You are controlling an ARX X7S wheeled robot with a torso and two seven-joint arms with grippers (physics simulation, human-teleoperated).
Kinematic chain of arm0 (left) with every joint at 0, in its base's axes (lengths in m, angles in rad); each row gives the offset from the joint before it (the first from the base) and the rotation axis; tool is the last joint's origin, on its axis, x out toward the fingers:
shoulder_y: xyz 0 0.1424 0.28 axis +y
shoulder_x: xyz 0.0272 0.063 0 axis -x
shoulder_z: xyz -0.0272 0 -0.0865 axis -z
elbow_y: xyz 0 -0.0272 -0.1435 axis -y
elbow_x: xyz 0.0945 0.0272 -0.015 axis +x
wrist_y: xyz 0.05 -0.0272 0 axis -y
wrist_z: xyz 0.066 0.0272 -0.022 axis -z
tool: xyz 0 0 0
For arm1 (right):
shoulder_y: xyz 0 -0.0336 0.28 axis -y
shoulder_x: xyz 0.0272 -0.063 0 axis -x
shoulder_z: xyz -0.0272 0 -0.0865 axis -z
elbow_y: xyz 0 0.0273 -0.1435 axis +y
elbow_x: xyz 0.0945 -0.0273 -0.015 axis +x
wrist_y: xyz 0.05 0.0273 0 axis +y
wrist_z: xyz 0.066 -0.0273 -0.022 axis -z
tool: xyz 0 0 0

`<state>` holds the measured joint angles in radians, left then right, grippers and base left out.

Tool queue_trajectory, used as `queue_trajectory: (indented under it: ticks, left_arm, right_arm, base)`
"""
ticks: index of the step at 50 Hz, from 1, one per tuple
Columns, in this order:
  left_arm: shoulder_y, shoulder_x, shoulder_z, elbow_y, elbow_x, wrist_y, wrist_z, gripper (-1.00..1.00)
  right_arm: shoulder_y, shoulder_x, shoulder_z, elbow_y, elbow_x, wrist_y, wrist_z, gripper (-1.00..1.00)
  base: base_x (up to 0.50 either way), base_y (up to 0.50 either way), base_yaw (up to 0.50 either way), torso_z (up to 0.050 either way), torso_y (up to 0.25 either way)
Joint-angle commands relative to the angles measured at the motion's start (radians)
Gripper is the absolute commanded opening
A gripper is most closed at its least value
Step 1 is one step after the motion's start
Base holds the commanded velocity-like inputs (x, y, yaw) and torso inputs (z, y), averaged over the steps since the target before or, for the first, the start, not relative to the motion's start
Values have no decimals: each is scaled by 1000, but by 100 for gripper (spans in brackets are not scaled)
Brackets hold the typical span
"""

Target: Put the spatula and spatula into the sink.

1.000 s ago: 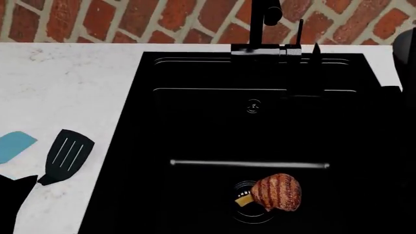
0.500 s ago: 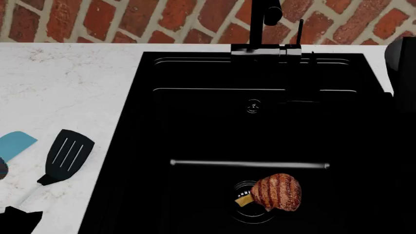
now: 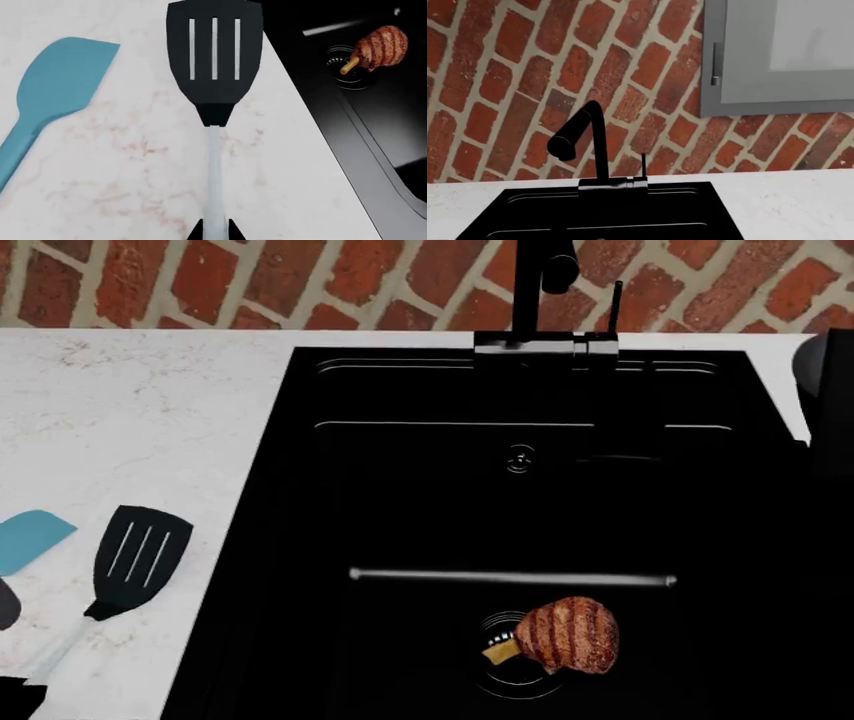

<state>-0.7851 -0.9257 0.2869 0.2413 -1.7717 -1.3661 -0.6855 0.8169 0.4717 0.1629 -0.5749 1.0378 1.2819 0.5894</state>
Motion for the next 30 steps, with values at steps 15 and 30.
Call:
queue_trajectory:
  ticks: [15, 30]
  left_arm:
    - [-416, 192, 169, 0, 266, -119, 144, -100]
    - [-671, 345, 433, -107, 553, -30, 504, -100]
  right_arm:
    - [4, -8, 35, 0, 11, -8, -5, 100]
    - [-2, -12, -13, 41, -35, -67, -44, 100]
  base:
    - [0, 0, 0, -1, 0]
    - [0, 0, 0, 0, 0]
